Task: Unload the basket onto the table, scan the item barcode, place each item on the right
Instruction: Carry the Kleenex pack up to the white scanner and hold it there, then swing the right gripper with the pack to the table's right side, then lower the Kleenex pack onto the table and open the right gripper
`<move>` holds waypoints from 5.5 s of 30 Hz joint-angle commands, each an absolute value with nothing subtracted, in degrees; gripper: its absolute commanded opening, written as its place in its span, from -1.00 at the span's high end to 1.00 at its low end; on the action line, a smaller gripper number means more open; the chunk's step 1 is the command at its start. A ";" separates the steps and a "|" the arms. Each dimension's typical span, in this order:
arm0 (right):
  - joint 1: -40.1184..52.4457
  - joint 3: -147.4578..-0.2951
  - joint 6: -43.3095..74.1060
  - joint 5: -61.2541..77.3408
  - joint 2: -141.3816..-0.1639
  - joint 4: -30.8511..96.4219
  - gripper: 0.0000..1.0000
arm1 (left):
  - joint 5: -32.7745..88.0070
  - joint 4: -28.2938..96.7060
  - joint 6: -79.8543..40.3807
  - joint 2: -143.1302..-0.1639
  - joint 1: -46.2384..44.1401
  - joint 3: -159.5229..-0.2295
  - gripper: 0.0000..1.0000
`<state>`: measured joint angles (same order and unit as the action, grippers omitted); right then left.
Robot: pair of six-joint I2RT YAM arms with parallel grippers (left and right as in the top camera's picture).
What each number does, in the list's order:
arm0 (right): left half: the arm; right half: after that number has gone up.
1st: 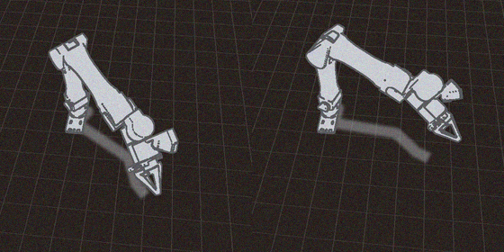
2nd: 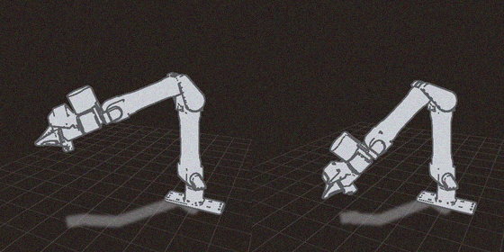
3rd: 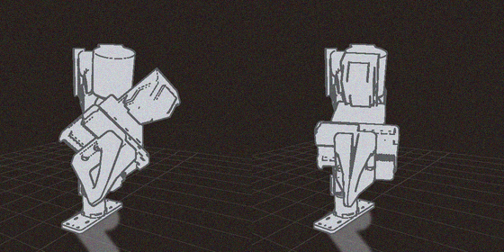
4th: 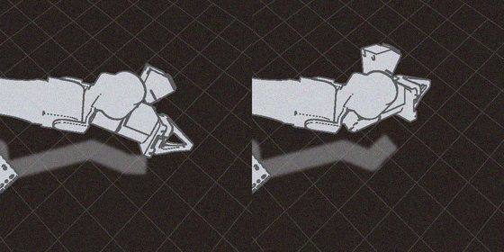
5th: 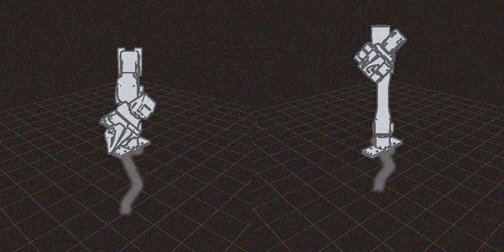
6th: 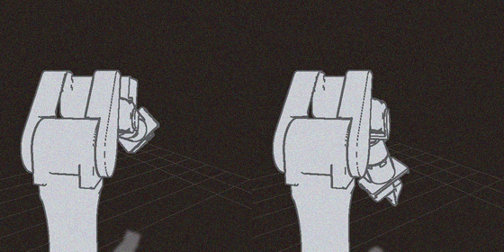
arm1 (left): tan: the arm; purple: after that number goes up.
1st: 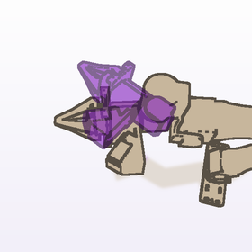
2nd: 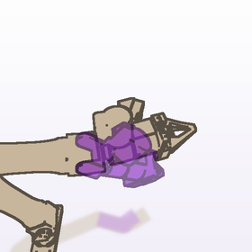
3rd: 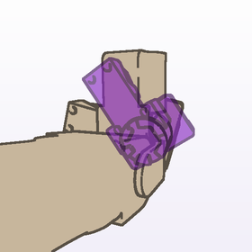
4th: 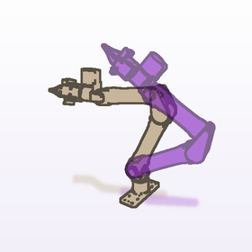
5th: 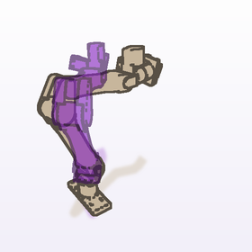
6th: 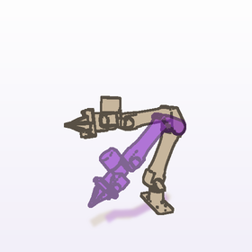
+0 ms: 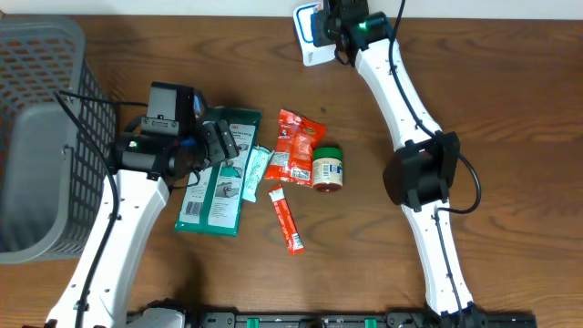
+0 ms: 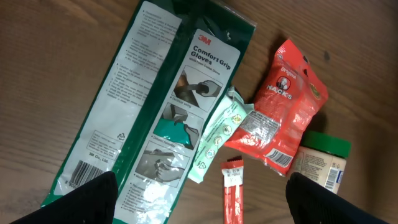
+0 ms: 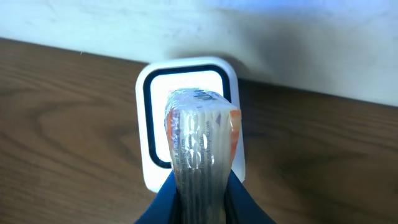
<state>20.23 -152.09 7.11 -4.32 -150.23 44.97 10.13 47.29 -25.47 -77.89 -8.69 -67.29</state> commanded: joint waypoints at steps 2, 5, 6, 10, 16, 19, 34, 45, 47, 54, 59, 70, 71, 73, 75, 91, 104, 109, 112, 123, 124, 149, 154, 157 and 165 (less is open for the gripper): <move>20.47 -152.97 7.44 -5.48 -151.11 43.90 0.78 | 9.58 47.29 -25.12 -77.58 -8.54 -68.16 -0.73; 20.47 -152.83 8.12 -5.21 -151.76 42.92 0.77 | 9.58 47.29 -25.12 -77.58 -8.54 -68.16 -0.73; 20.47 -152.81 8.12 -4.89 -152.11 42.24 0.77 | 9.58 47.29 -25.12 -77.58 -8.54 -68.16 -0.73; 20.47 -152.81 8.25 -2.48 -153.21 39.51 0.78 | 9.58 47.29 -25.12 -77.58 -8.54 -68.16 -0.73; 20.47 -152.81 8.73 -2.55 -153.86 39.62 0.76 | 9.58 47.29 -25.12 -77.58 -8.54 -68.16 -0.74; 20.45 -152.79 8.73 -2.55 -153.91 40.07 0.74 | 9.58 47.29 -25.12 -77.58 -8.54 -68.16 -0.73; 18.92 -152.92 8.93 -2.44 -137.36 56.01 0.81 | 9.58 47.29 -25.12 -77.58 -8.54 -68.16 -0.73; 12.27 -152.92 8.05 -2.50 -116.25 84.55 0.94 | 9.58 47.29 -25.12 -77.58 -8.54 -68.16 -0.73; 10.11 -152.92 8.03 -2.66 -114.21 87.72 0.97 | 9.58 47.29 -25.12 -77.58 -8.54 -68.16 -0.73; 1.37 -152.77 8.10 -4.51 -113.43 95.18 0.97 | 9.58 47.29 -25.12 -77.58 -8.54 -68.16 -0.73; -3.66 -148.00 9.02 -6.79 -114.72 97.03 0.97 | 9.58 47.29 -25.12 -77.58 -8.54 -68.16 -0.73; -9.63 -118.78 15.86 -24.62 -114.72 85.19 0.97 | 9.58 47.29 -25.12 -77.58 -8.54 -68.16 -0.73; -10.24 -115.63 15.88 -24.60 -114.72 82.67 0.97 | 9.58 47.29 -25.12 -77.58 -8.54 -68.16 -0.74; -11.35 -109.84 15.86 -24.64 -114.72 77.52 0.97 | 9.58 47.29 -25.12 -77.58 -8.54 -68.16 -0.74; -13.06 -101.36 15.86 -26.68 -114.72 69.19 0.97 | 9.58 47.29 -25.12 -77.58 -8.54 -68.16 -0.73; -19.51 -75.20 15.86 -27.90 -114.74 39.55 0.85 | 9.58 47.29 -25.12 -77.58 -8.54 -68.16 -0.73; -19.42 -74.96 15.81 -20.67 -114.74 38.30 0.23 | 9.58 47.29 -25.12 -77.58 -8.54 -68.16 -0.73; -19.40 -75.96 15.57 -17.28 -114.72 38.68 0.18 | 9.58 47.29 -25.12 -77.58 -8.54 -68.16 -0.73; -19.40 -76.12 15.59 -15.33 -114.72 38.57 0.15 | 9.58 47.29 -25.12 -77.58 -8.54 -68.16 -0.74; -19.40 -83.40 14.09 -14.68 -114.63 46.92 0.04 | 9.58 47.29 -25.12 -77.58 -8.54 -68.16 -0.74; -19.40 -84.95 14.09 -14.66 -114.63 48.66 0.01 | 9.58 47.29 -25.12 -77.58 -8.54 -68.16 -0.74; -19.53 -85.73 15.00 -14.70 -114.67 57.23 -0.29 | 9.58 47.29 -25.12 -77.58 -8.54 -68.16 -0.74; -19.55 -83.55 16.71 -14.46 -114.67 56.14 -0.30 | 9.58 47.29 -25.12 -77.58 -8.54 -68.16 -0.73; -19.55 -82.87 16.67 -11.81 -114.67 54.81 -0.30 | 9.58 47.29 -25.12 -77.58 -8.54 -68.16 -0.73; -19.44 -82.85 11.46 2.26 -114.67 53.65 -0.29 | 9.58 47.29 -25.12 -77.58 -8.54 -68.16 -0.73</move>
